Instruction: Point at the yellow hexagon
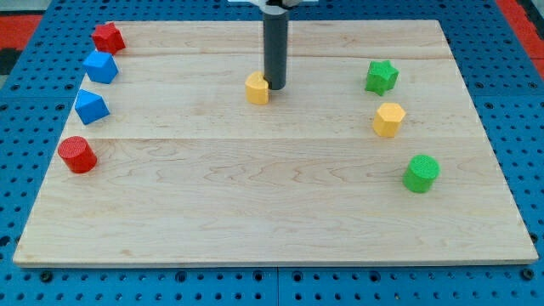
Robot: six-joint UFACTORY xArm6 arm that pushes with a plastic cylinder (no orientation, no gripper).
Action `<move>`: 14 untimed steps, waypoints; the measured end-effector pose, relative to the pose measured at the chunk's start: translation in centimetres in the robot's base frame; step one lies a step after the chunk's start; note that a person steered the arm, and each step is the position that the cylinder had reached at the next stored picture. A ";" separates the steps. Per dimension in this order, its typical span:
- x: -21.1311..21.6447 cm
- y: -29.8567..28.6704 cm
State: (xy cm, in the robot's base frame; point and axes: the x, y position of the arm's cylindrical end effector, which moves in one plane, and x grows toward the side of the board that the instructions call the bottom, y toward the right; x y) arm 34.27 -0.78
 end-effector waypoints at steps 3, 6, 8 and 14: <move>0.5 0.4; -0.3 1.9; 0.9 7.4; 6.5 23.7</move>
State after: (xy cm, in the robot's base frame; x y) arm 40.75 22.89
